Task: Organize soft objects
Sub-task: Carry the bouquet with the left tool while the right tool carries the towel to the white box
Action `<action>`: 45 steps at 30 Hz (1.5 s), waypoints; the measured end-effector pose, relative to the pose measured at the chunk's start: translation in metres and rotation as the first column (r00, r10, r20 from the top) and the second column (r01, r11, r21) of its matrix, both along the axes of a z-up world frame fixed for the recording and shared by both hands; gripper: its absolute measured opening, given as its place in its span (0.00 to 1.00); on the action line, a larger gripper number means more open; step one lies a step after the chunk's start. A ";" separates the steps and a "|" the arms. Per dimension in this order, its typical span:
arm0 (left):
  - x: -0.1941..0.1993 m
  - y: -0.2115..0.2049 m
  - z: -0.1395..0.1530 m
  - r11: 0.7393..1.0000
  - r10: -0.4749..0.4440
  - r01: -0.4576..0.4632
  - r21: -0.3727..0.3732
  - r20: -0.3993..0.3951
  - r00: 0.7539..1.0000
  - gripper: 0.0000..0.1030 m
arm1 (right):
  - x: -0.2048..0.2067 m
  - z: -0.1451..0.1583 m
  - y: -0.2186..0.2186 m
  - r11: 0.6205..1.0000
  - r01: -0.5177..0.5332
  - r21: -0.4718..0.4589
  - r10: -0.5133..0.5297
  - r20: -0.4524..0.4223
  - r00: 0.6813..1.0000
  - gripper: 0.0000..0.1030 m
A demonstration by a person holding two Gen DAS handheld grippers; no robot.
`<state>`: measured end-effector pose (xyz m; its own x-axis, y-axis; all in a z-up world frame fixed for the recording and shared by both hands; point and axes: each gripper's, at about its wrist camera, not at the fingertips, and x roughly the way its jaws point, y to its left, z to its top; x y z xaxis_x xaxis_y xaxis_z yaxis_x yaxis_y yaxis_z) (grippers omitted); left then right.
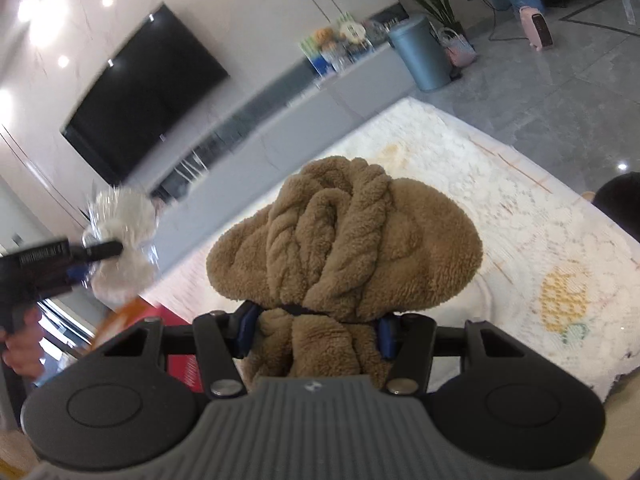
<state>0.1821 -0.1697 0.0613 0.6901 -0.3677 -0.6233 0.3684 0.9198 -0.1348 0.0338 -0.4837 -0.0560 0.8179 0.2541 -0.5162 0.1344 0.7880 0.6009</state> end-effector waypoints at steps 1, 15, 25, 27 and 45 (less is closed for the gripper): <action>-0.002 0.003 0.004 1.000 0.003 -0.003 0.004 0.006 1.000 0.43 | -0.001 0.003 0.001 1.000 0.003 0.006 -0.003 0.010 1.000 0.54; -0.014 0.066 0.023 0.995 0.100 -0.100 0.001 0.076 0.992 0.44 | 0.027 0.048 0.035 0.983 0.000 -0.185 -0.006 -0.030 1.000 0.54; -0.014 0.144 0.013 0.971 0.214 -0.222 0.089 0.094 0.972 0.44 | 0.073 0.104 0.085 0.953 -0.008 -0.304 0.003 -0.019 1.000 0.54; -0.012 0.159 0.011 0.961 0.247 -0.256 0.101 0.097 0.964 0.44 | 0.083 0.113 0.104 0.953 -0.032 -0.301 0.031 -0.008 0.999 0.54; -0.037 0.228 -0.033 0.906 0.422 -0.423 -0.007 0.063 0.904 0.44 | 0.114 0.084 0.350 0.788 -0.505 -0.352 0.504 -0.103 0.858 0.54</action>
